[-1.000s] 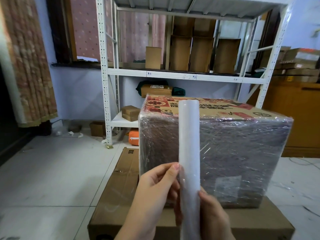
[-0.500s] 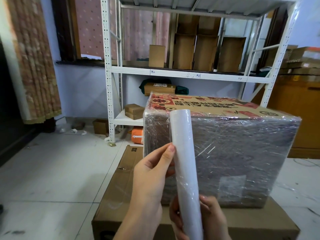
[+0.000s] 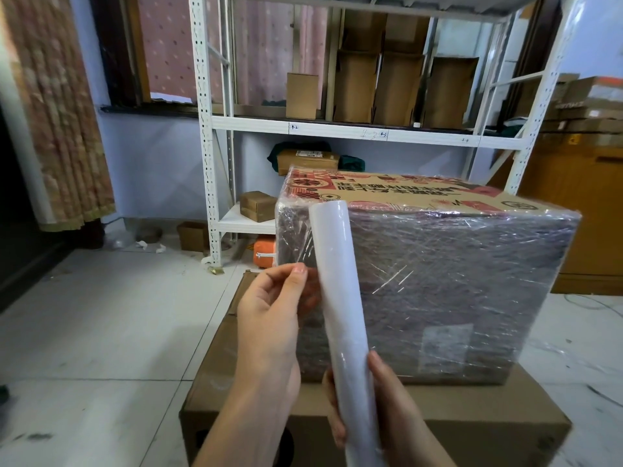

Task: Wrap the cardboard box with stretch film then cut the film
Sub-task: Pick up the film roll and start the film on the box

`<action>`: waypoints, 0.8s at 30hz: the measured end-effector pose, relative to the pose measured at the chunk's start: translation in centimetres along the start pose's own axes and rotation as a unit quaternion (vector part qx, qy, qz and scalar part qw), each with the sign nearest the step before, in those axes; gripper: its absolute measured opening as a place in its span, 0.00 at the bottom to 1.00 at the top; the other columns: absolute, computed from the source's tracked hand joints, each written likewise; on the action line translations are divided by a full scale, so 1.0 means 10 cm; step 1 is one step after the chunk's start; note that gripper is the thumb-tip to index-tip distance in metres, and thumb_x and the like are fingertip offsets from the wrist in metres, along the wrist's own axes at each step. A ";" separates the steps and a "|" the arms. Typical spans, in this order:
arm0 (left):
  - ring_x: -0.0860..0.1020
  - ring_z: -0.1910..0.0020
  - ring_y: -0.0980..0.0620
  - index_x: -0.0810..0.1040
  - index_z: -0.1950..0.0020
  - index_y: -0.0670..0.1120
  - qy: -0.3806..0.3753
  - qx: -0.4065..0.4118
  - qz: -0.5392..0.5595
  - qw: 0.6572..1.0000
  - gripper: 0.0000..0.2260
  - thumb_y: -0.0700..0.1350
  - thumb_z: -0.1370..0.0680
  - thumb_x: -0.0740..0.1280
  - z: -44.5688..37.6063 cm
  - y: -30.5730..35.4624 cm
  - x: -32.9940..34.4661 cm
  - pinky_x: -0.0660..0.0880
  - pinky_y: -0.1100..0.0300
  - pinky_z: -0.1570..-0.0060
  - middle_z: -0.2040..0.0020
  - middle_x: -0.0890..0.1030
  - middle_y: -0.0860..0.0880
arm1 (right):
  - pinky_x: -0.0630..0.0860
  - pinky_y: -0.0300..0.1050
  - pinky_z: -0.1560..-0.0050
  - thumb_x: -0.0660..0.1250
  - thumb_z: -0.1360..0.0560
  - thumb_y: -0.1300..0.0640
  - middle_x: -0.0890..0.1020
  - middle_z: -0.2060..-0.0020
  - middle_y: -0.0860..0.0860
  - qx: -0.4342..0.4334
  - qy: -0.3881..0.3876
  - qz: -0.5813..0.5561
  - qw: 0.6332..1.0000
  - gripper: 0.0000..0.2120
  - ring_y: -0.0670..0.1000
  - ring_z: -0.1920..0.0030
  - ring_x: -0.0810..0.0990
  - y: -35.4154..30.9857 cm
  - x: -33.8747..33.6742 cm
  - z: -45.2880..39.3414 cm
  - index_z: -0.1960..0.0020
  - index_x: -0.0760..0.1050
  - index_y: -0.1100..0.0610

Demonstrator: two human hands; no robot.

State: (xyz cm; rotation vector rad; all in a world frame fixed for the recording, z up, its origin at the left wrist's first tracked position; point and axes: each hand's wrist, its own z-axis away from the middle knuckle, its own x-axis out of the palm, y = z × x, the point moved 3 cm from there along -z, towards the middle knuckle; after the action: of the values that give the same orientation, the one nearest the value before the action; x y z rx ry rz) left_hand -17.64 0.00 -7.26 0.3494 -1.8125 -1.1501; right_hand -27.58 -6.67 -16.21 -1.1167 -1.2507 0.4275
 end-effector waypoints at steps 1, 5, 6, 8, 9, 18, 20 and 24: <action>0.79 0.55 0.48 0.79 0.56 0.44 0.000 0.009 -0.014 1.000 0.04 0.40 0.24 0.65 0.01 0.01 0.00 0.75 0.55 0.53 0.58 0.83 0.45 | 0.71 0.43 0.75 0.77 0.44 0.36 0.74 0.67 0.62 -0.015 0.018 0.020 1.000 0.37 0.55 0.77 0.73 0.00 -0.01 -0.01 0.56 0.75 0.68; 0.81 0.54 0.47 0.76 0.56 0.43 -0.018 0.046 -0.038 0.998 0.05 0.40 0.22 0.63 0.07 0.11 0.04 0.77 0.53 0.52 0.56 0.83 0.44 | 0.74 0.45 0.69 0.73 0.40 0.34 0.77 0.67 0.64 -0.085 0.059 0.095 0.990 0.39 0.57 0.71 0.76 -0.04 -0.02 -0.01 0.53 0.73 0.71; 0.81 0.55 0.47 0.76 0.56 0.43 -0.019 0.052 -0.042 0.998 0.05 0.39 0.21 0.62 0.07 0.13 0.05 0.77 0.53 0.53 0.57 0.83 0.44 | 0.75 0.46 0.66 0.74 0.40 0.36 0.78 0.65 0.64 -0.106 0.069 0.103 0.987 0.38 0.59 0.68 0.78 -0.07 -0.03 -0.01 0.52 0.73 0.71; 0.81 0.58 0.50 0.76 0.55 0.42 -0.020 0.053 -0.049 0.997 0.05 0.39 0.21 0.62 0.07 0.17 0.08 0.77 0.56 0.56 0.59 0.83 0.45 | 0.76 0.48 0.61 0.77 0.41 0.39 0.80 0.62 0.64 -0.133 0.082 0.118 0.981 0.35 0.60 0.63 0.79 -0.13 -0.03 0.01 0.51 0.75 0.68; 0.82 0.59 0.51 0.75 0.55 0.42 -0.020 0.053 -0.054 0.997 0.05 0.40 0.21 0.62 0.06 0.19 0.10 0.77 0.57 0.57 0.59 0.83 0.46 | 0.76 0.49 0.60 0.78 0.41 0.40 0.81 0.61 0.64 -0.136 0.082 0.125 0.979 0.34 0.60 0.62 0.79 -0.16 -0.01 0.01 0.50 0.75 0.67; 0.82 0.54 0.51 0.77 0.46 0.42 -0.037 0.021 -0.075 0.996 0.09 0.42 0.25 0.69 -0.29 0.47 0.45 0.80 0.56 0.53 0.53 0.83 0.45 | 0.80 0.51 0.66 0.70 0.33 0.46 0.79 0.63 0.59 -0.119 0.058 0.158 0.979 0.19 0.55 0.63 0.79 -0.63 0.27 -0.14 0.50 0.77 0.59; 0.83 0.60 0.51 0.79 0.49 0.40 -0.052 0.006 -0.038 0.998 0.09 0.41 0.27 0.71 -0.37 0.57 0.56 0.80 0.58 0.59 0.56 0.84 0.43 | 0.79 0.49 0.68 0.67 0.32 0.47 0.78 0.65 0.58 -0.117 0.060 0.165 0.977 0.19 0.54 0.66 0.79 -0.81 0.35 -0.22 0.48 0.73 0.60; 0.78 0.68 0.54 0.81 0.58 0.42 -0.086 0.003 0.033 0.996 0.01 0.39 0.28 0.71 -0.42 0.74 0.78 0.76 0.64 0.70 0.64 0.82 0.47 | 0.78 0.46 0.70 0.62 0.30 0.43 0.78 0.65 0.57 -0.097 0.037 0.151 0.983 0.24 0.53 0.70 0.77 -1.12 0.49 -0.36 0.48 0.73 0.64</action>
State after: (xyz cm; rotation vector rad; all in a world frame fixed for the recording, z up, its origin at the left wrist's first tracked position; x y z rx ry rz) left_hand -16.69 -3.56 3.67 0.1957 -1.9624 -1.1590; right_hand -26.08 -9.31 -3.86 -1.4842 -1.0767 0.4939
